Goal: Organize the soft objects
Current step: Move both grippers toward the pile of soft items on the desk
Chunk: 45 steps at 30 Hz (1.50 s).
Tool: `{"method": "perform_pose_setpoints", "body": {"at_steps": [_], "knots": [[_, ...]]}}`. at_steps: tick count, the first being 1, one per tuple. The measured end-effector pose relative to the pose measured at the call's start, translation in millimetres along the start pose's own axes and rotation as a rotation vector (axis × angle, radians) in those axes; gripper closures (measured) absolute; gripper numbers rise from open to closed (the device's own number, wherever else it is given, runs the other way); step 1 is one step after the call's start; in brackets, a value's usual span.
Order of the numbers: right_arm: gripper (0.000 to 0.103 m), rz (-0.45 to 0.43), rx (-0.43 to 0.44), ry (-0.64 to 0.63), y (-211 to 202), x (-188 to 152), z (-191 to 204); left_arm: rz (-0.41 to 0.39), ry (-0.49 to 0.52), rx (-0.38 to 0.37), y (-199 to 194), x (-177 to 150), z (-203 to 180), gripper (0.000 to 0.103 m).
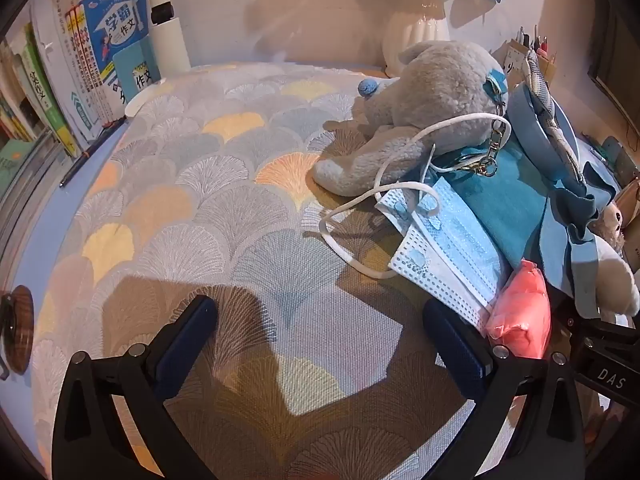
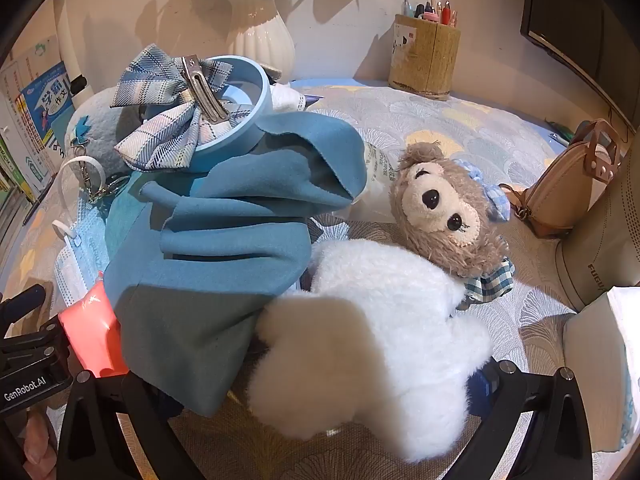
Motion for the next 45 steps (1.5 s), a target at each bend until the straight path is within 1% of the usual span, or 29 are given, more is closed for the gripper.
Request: {"method": "perform_pose_setpoints", "body": {"at_steps": [2,4,7,8,12,14,16,18,21,23,24,26,27,29,32,35,36,37,38,39,41,45], "knots": [[0.0,0.0,0.004,0.002,0.0,0.1,-0.1,0.004,0.004,0.004,-0.8,-0.7,-0.1,0.0],[0.0,0.016,0.013,-0.004,-0.9,-0.9,-0.3,0.025,0.018,0.0,-4.2,-3.8,0.2,0.0],[0.0,0.086,0.054,-0.066,-7.1,-8.0,0.4,0.053,0.062,-0.026,-16.8,-16.5,-0.4,0.0],[0.0,0.097,0.067,-0.064,-9.7,-12.0,-0.6,0.052,0.073,-0.043,-22.7,-21.4,-0.3,0.0],[0.0,0.097,0.072,-0.094,-25.7,-34.4,0.2,0.0,0.069,-0.113,-51.1,-33.6,1.8,0.0],[0.0,0.094,0.109,-0.112,-40.7,-50.9,-0.7,-0.063,0.081,-0.126,-71.7,-31.4,3.3,0.0],[0.0,0.06,0.152,-0.1,-55.3,-56.6,-0.8,-0.123,0.091,-0.14,-91.1,-28.7,2.0,0.0],[0.0,-0.021,0.177,-0.095,-76.9,-55.0,-0.4,-0.17,0.097,-0.157,-106.9,-22.1,-0.9,0.0],[0.0,-0.137,0.16,-0.097,-101.8,-40.7,-3.2,-0.237,0.123,-0.139,-128.7,-2.4,-7.1,0.0],[0.0,-0.228,0.129,-0.106,-118.4,-30.7,-8.5,-0.274,0.124,-0.156,-134.1,12.3,-6.3,0.0],[0.0,-0.264,0.114,-0.115,-121.3,-27.2,-9.3,-0.28,0.119,-0.161,-131.3,17.0,-5.0,0.0],[0.0,-0.345,0.074,-0.128,-121.9,-16.4,-7.1,-0.284,0.109,-0.145,-120.4,16.5,-5.6,0.0],[0.0,-0.355,0.068,-0.116,-116.7,-14.7,-10.1,-0.291,0.108,-0.147,-113.9,13.2,-5.8,0.0],[0.0,-0.325,0.075,-0.08,-99.0,-8.7,-18.1,-0.305,0.104,-0.152,-96.7,5.5,-6.5,0.0],[0.0,-0.299,0.126,-0.035,-83.0,-9.6,-21.8,-0.287,0.108,-0.124,-69.2,-0.5,-8.6,0.0],[0.0,-0.265,0.117,-0.038,-69.5,-11.7,-17.6,-0.269,0.09,-0.129,-52.4,-5.4,-3.9,0.0],[0.0,-0.255,0.124,-0.036,-67.4,-11.8,-17.1,-0.251,0.077,-0.144,-48.8,-6.2,-2.2,0.001],[0.0,-0.258,0.125,-0.032,-67.3,-13.7,-17.2,-0.226,0.055,-0.184,-46.0,-5.9,0.9,0.001],[0.0,-0.263,0.124,-0.035,-67.3,-14.8,-17.2,-0.223,0.034,-0.21,-45.4,-6.1,3.9,0.001],[0.0,-0.264,0.123,-0.038,-67.2,-15.3,-16.5,-0.224,0.011,-0.205,-44.6,-6.8,7.4,0.001],[0.0,-0.271,0.12,-0.044,-67.4,-16.9,-16.2,-0.211,0.0,-0.197,-42.0,-9.5,8.9,0.001],[0.0,-0.286,0.123,-0.048,-69.6,-17.3,-16.0,-0.216,0.008,-0.196,-43.8,-13.6,7.9,0.001]]}}
Point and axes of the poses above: each gripper's, at about its wrist camera, not at the fingertips, and y roughly the way its jaws point, z to its left, x to its top, the point moved 4 cm from there along y, roughly the way its jaws point, and after that the axes turned 2 degrees about -y, right-handed, at the moved point
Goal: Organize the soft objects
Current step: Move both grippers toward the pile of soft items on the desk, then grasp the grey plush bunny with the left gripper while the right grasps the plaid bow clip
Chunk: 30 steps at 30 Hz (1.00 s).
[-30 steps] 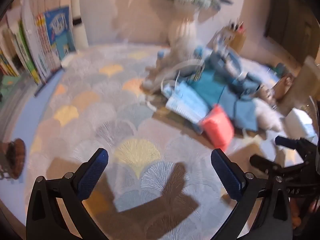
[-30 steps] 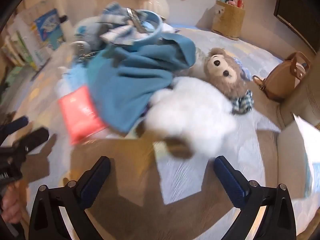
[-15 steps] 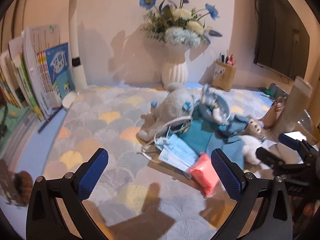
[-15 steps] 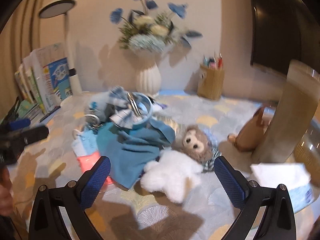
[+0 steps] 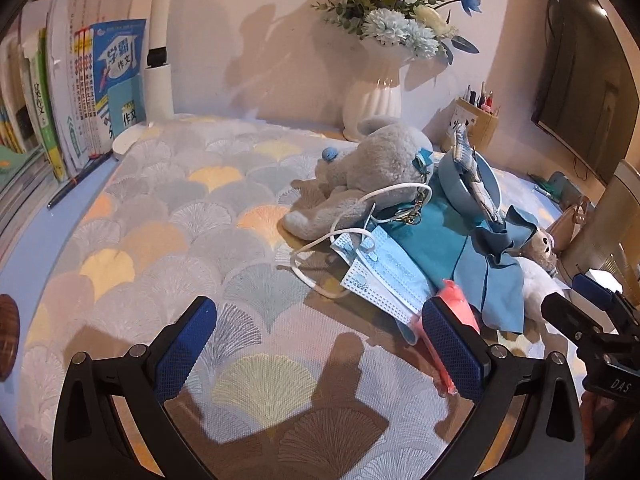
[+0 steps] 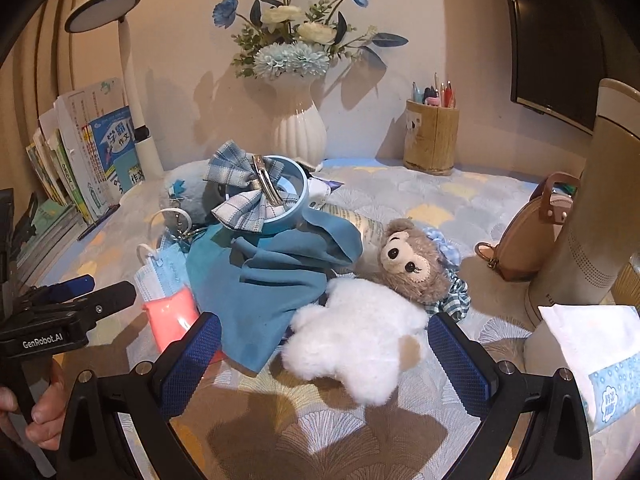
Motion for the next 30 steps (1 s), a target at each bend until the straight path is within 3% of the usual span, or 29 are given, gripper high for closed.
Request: {"method": "perform_pose_setpoints", "body": {"at_steps": [19,22,25,27,30], "knots": [[0.0,-0.01,0.018,0.028,-3.3,1.5,-3.1,0.041,0.017,0.034,-0.4,8.9,-2.1,0.001],[0.0,0.012,0.038,0.026,-7.1,3.4,-2.2,0.035,-0.017,0.018,-28.4,25.2,-1.4,0.001],[0.0,0.035,0.044,-0.008,-20.4,19.2,0.1,0.032,0.038,0.054,-52.5,52.9,-6.9,0.001],[0.0,0.035,0.08,-0.029,-30.8,37.7,3.6,0.034,0.065,0.04,-59.7,71.7,-10.9,0.001],[0.0,0.042,0.065,-0.068,-33.1,62.4,8.3,0.015,0.087,0.009,-56.8,94.5,-17.1,0.001]]}}
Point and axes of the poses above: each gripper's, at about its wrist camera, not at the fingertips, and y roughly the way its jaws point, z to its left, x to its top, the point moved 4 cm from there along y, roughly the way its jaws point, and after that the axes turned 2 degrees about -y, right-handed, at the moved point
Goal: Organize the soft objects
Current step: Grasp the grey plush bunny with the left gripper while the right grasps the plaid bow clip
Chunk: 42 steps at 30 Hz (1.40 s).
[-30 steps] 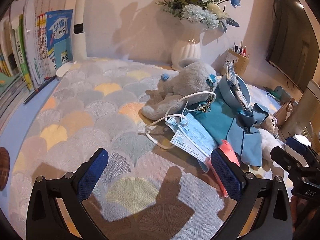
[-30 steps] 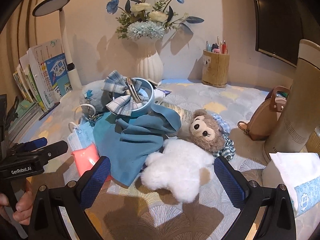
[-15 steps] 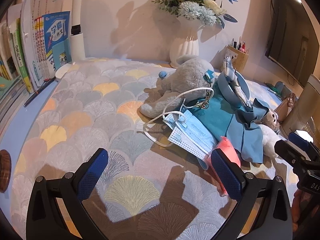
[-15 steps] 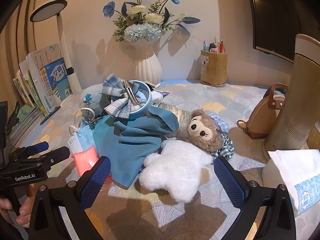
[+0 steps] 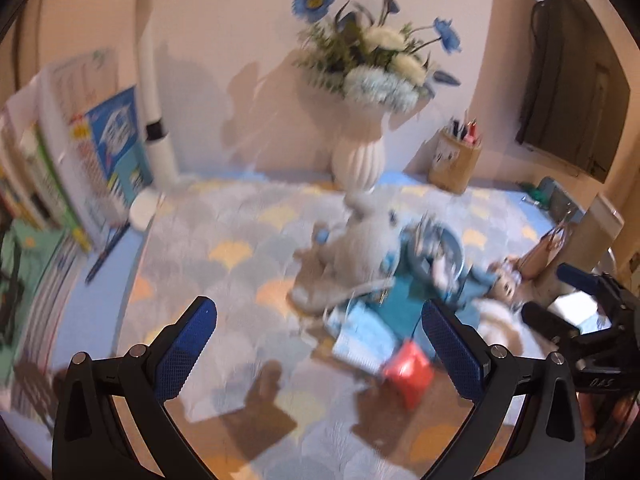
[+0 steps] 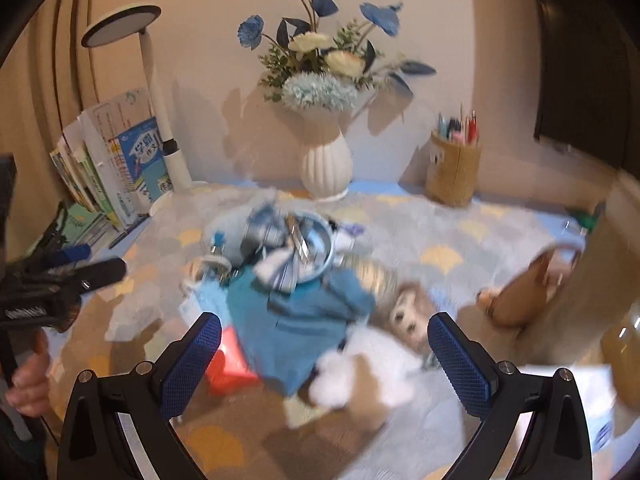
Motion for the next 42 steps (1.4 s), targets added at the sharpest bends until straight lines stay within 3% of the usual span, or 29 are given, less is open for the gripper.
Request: {"method": "perform_pose_setpoints", "body": {"at_steps": [2,4,6,7,9,12,14,18,20,25,28,32,38,42], "knots": [[0.006,0.009,0.029,-0.014,6.9,13.0,2.7,0.015,0.003,-0.033,16.1,10.8,-4.3,0.001],[0.02,0.02,0.059,-0.03,18.3,21.1,6.1,0.024,0.026,-0.101,33.4,15.2,-10.7,0.001],[0.042,0.051,0.091,-0.043,33.6,25.3,8.1,0.035,0.07,-0.137,50.0,16.7,-16.1,0.001],[0.045,0.063,0.11,-0.048,39.4,26.4,8.8,0.043,0.074,-0.146,55.5,19.1,-18.0,0.002],[0.046,0.082,0.154,-0.061,53.7,30.4,11.2,0.08,0.062,-0.186,71.6,25.2,-19.2,0.002],[0.047,0.115,0.147,-0.099,76.8,34.7,14.9,0.113,0.029,-0.266,87.3,30.2,-21.4,0.005],[0.048,0.125,0.153,-0.096,90.0,39.3,13.7,0.135,0.039,-0.28,97.6,28.9,-25.9,0.009],[0.065,0.142,0.169,-0.118,106.1,43.7,13.0,0.17,0.025,-0.29,116.5,27.7,-25.4,0.012],[0.066,0.158,0.191,-0.133,113.0,44.0,14.9,0.187,0.003,-0.306,124.8,26.2,-23.5,0.014],[0.065,0.164,0.203,-0.114,124.6,44.1,15.5,0.228,-0.043,-0.362,138.6,17.3,-23.3,0.033],[0.077,0.166,0.2,-0.136,124.0,42.5,18.5,0.203,-0.009,-0.348,133.1,15.5,-25.9,0.043],[0.083,0.133,0.212,-0.124,119.8,41.4,21.0,0.156,0.006,-0.336,117.7,21.2,-27.1,0.046],[0.085,0.04,0.298,-0.06,85.7,59.4,20.4,0.062,-0.001,-0.399,73.9,39.4,-23.4,0.046],[0.085,0.01,0.308,-0.067,55.2,68.1,27.4,0.051,0.011,-0.428,47.6,35.1,-29.3,0.045]]}}
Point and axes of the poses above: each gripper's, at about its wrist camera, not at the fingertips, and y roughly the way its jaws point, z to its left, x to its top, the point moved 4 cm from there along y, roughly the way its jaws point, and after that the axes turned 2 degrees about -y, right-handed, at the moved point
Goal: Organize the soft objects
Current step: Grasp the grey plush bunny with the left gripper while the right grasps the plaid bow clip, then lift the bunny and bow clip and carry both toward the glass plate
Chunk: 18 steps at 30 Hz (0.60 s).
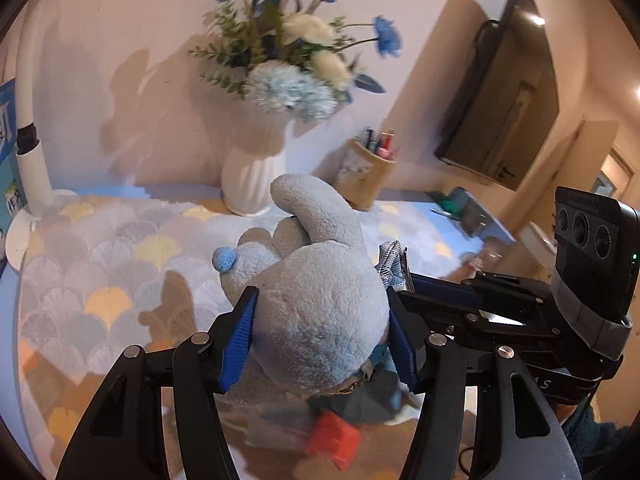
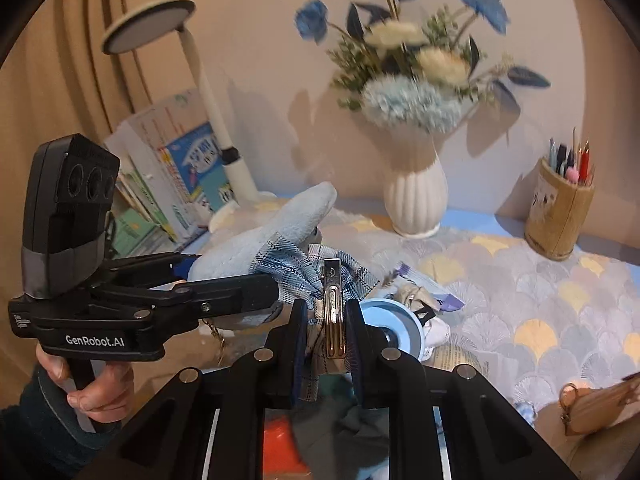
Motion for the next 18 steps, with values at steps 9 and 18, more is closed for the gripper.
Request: {"method": "perform_pose_setpoints", "body": {"at_steps": [9,18], "knots": [[0.085,0.128,-0.041,0.001,-45.7,-80.0,37.0,0.089,0.136,0.091,-18.1,-101.2,-29.6,0.033],[0.085,0.315,-0.129,0.095,-26.5,-187.8,16.4,0.159,-0.013,0.074,-18.2,-144.2,2.5,0.031]]}}
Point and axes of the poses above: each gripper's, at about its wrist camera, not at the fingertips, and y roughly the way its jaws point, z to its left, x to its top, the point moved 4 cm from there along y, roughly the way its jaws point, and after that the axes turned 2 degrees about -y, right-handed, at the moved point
